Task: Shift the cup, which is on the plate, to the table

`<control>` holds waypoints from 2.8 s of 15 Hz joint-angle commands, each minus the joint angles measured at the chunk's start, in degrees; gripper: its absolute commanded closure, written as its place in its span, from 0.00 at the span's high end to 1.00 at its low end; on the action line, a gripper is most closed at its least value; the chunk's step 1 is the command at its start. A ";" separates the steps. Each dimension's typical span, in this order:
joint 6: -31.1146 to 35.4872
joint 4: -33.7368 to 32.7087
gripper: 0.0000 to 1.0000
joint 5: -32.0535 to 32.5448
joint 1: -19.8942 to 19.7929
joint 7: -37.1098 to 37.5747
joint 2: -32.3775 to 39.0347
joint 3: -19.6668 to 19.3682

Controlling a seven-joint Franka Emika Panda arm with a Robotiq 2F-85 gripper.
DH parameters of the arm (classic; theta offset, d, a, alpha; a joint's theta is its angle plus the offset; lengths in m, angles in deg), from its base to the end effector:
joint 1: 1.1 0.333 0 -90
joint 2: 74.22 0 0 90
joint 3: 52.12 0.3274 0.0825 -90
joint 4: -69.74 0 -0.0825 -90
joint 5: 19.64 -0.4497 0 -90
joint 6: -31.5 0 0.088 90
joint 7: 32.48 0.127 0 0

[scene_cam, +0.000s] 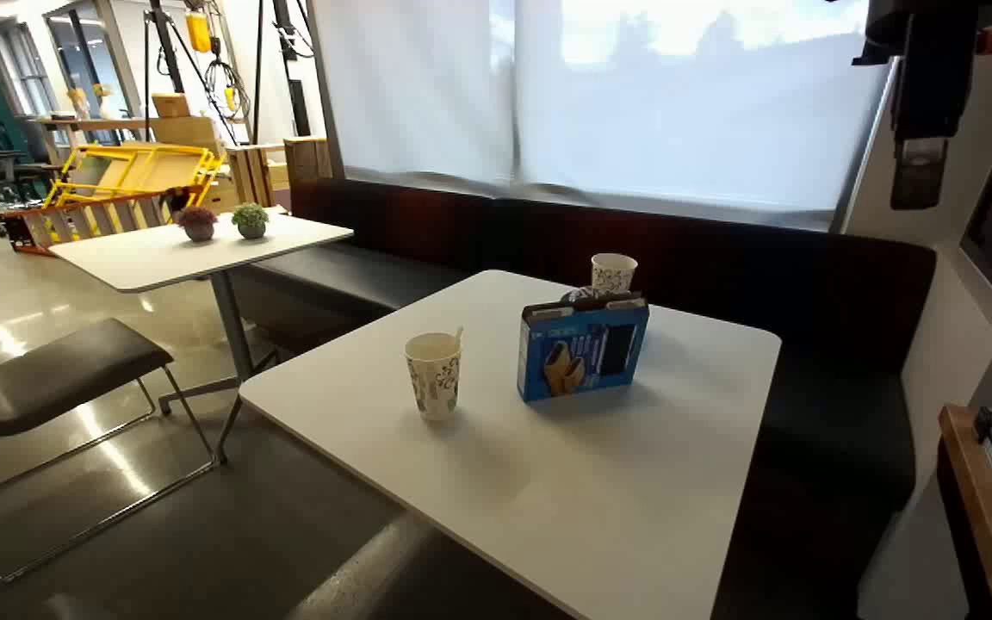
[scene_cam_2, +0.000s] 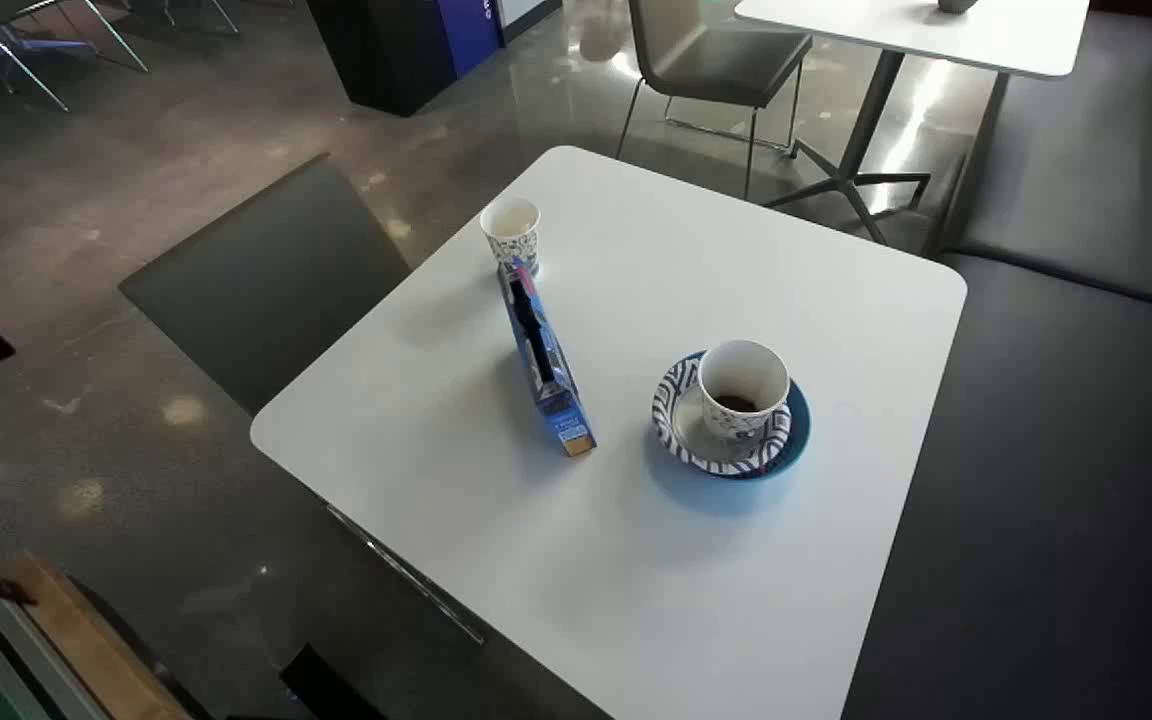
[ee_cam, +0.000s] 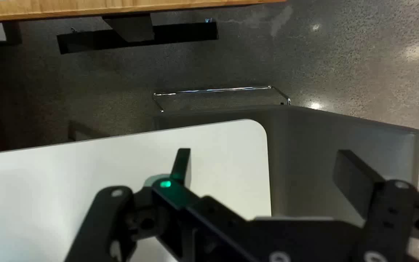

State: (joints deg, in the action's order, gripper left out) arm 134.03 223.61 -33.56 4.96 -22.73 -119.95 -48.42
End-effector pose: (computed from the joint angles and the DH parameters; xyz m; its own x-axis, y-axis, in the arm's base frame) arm 0.3440 0.0822 0.4253 0.9885 -0.0744 -0.1319 -0.0957 -0.9819 -0.1635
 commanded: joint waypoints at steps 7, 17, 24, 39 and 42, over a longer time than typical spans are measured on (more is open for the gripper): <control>-0.26 -0.12 1.00 -0.48 -0.93 -0.53 -0.01 0.74; 2.87 -1.40 1.00 -0.70 -2.63 0.58 3.72 0.19; 23.24 -6.88 1.00 2.06 -12.91 4.72 20.00 -3.49; 57.12 -22.99 1.00 23.27 -21.67 42.24 50.85 -12.95; 55.83 -22.39 1.00 23.34 -19.86 42.24 50.03 -15.43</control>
State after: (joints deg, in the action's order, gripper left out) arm 189.86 201.23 -9.56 -16.86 20.16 -69.93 -61.90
